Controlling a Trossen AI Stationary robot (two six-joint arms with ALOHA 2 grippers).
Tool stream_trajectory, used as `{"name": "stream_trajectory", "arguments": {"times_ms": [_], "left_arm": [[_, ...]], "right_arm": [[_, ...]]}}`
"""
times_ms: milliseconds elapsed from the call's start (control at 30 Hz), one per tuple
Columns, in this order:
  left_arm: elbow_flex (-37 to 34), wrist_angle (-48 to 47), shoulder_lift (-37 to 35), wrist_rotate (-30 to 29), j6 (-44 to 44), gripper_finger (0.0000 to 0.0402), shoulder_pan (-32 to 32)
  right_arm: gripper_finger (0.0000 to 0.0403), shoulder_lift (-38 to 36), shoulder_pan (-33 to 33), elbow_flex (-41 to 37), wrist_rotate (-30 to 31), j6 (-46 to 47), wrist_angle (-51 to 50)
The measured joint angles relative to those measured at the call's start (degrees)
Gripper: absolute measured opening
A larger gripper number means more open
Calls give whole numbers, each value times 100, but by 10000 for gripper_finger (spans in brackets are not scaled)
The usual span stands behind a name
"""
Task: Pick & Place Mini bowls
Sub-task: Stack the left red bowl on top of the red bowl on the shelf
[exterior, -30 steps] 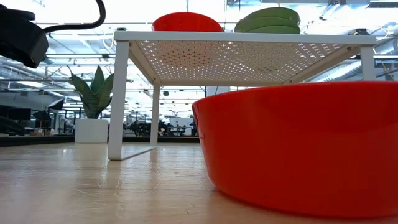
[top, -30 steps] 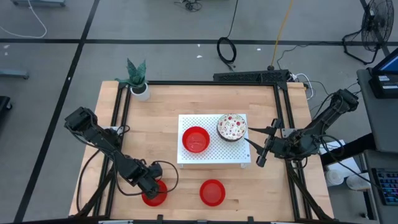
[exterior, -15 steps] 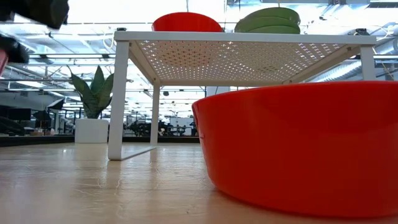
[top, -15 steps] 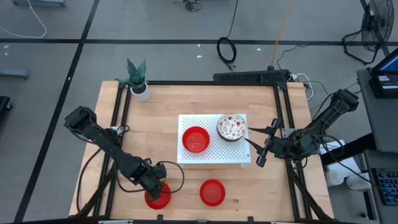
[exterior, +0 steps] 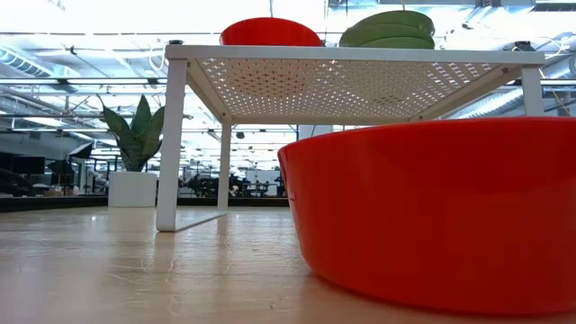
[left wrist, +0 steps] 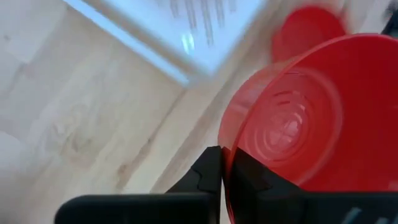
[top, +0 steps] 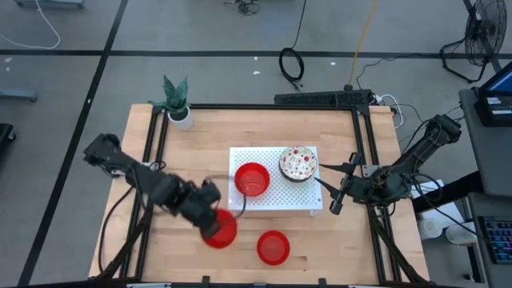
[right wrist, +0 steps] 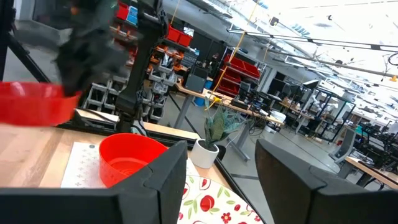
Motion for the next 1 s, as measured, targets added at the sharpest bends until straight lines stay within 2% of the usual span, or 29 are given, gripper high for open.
{"name": "stream_trajectory", "arguments": {"times_ms": [100, 200, 333, 533, 633, 733, 900, 1000], "left_arm": [[482, -186, -1, -69, 45, 13, 385], [818, -175, -1, -20, 510, 6, 796], [1076, -171, -1, 247, 1089, 18, 1331], [1096, -168, 5, 1009, 1658, 6, 2180], [1096, -91, 5, 1193, 1957, 15, 2521], [1096, -58, 5, 1215, 2223, 21, 2801], [1093, 112, 9, 1121, 2444, 6, 3139], [1063, 274, 21, 985, 2463, 18, 3243]], "right_arm": [[176, 0, 0, 0, 0, 0, 0], [176, 0, -2, 0, 0, 0, 0], [176, 0, -2, 0, 0, 0, -41], [176, 0, -2, 0, 0, 0, -87], [176, 0, -2, 0, 2, 0, -87], [176, 0, -2, 0, 0, 0, -87], [176, 0, 0, 0, 0, 0, -89], [176, 1, -1, 0, 0, 0, -133]]}}
